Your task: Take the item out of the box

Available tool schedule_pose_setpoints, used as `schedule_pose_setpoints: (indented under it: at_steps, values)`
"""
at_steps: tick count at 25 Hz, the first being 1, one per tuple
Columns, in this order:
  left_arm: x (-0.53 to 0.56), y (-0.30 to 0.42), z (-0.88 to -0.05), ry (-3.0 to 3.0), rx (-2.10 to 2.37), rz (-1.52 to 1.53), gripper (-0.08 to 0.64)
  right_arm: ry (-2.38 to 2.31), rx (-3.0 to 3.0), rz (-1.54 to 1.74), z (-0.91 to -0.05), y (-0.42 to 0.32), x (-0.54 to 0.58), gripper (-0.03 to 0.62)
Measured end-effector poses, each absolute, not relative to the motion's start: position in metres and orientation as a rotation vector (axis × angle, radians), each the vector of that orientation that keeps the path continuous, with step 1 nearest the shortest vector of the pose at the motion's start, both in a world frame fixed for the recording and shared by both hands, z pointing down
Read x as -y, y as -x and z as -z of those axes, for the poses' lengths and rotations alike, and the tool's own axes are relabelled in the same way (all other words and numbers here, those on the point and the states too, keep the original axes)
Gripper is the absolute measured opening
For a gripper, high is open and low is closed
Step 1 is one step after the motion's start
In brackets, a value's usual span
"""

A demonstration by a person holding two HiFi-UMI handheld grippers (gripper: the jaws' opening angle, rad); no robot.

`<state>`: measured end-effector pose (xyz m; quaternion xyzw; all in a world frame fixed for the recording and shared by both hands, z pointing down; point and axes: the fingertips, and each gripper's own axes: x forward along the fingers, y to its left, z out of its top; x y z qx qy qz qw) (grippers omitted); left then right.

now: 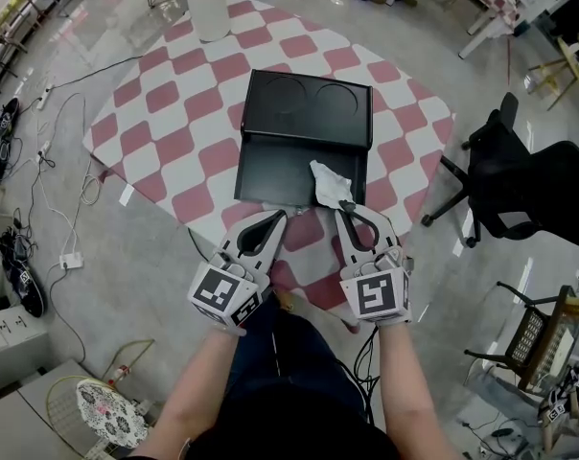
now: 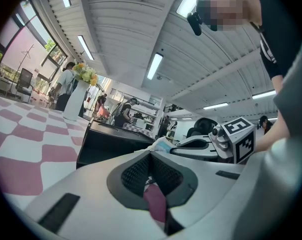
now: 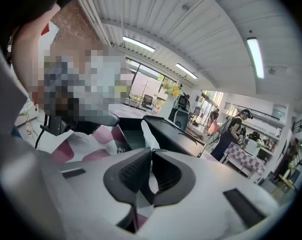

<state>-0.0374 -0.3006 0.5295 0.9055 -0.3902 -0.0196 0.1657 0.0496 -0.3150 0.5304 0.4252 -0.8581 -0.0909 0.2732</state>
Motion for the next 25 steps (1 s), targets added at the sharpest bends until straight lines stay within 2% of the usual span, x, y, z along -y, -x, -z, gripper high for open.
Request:
schedule_pose_setpoints:
  at_steps: [9,25]
  values:
    - [0.302,0.042,-0.516,-2.588,1.135,0.057,0.008,-1.29,2.41,0.054,-0.509,-0.059,0.32,0.009]
    - [0.306,0.058,-0.497,-2.595,1.194,0.079,0.008,-1.355,2.468,0.04,-0.476,-0.061,0.322,0.008]
